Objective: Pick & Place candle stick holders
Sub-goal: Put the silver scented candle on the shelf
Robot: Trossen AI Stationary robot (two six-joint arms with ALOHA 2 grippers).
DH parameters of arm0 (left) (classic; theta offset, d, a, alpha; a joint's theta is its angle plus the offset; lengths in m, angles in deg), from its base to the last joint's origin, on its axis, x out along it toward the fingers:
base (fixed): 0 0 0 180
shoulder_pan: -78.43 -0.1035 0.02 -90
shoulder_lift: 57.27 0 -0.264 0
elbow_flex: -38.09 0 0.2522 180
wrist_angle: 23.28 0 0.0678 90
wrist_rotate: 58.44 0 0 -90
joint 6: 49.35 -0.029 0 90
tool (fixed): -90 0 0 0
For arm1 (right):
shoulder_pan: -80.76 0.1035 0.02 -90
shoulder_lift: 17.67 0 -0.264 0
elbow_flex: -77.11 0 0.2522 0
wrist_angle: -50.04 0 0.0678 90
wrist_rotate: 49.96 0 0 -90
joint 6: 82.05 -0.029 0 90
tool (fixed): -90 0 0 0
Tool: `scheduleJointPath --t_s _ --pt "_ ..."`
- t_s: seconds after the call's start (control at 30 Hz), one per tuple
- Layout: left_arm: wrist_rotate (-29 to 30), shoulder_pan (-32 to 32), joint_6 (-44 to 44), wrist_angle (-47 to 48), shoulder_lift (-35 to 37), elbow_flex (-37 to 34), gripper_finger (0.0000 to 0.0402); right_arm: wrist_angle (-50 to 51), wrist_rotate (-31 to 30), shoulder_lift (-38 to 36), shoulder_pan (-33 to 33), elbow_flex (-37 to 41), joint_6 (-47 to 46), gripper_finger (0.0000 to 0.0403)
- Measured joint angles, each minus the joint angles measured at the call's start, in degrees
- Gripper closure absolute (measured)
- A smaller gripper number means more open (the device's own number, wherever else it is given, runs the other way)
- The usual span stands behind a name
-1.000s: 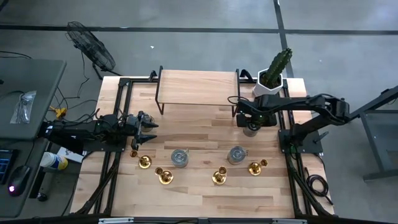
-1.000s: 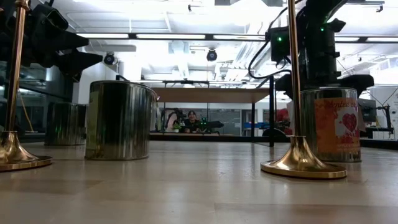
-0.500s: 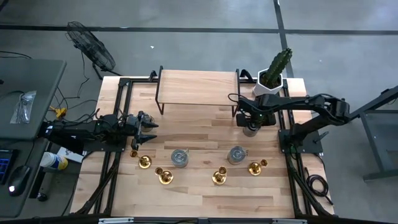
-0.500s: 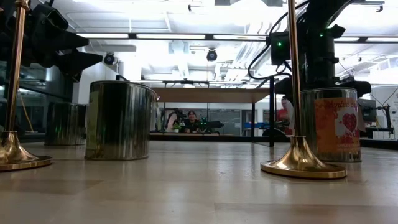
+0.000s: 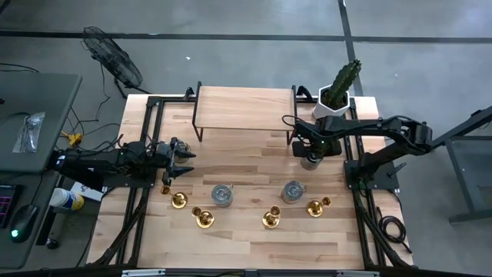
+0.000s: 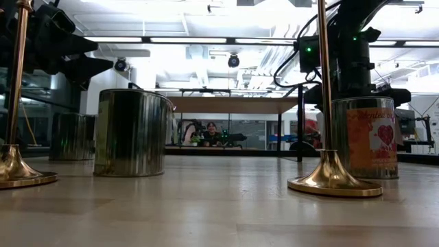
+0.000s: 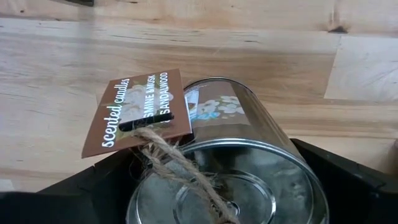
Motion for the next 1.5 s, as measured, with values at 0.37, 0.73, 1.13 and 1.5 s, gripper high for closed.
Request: scheduleJointPath --t_s 0.37,0.73,1.13,1.5 --pt "0.0 0.0 0.0 0.0 0.0 0.0 0.0158 -0.4 3.4 0.0 0.0 0.0 0.0 0.0047" --pt "0.0 0.0 0.0 0.0 0.0 0.0 0.0158 -0.3 6.2 -1.9 0.0 -0.1 0.0 0.0048" --pt "0.0 0.0 0.0 0.0 0.0 0.0 0.0158 2.9 7.3 -3.1 0.2 -3.8 1.8 0.0048" --pt "0.0 0.0 0.0 0.0 0.0 0.0 0.0158 13.4 7.2 -3.1 0.7 -14.9 7.4 0.0048"
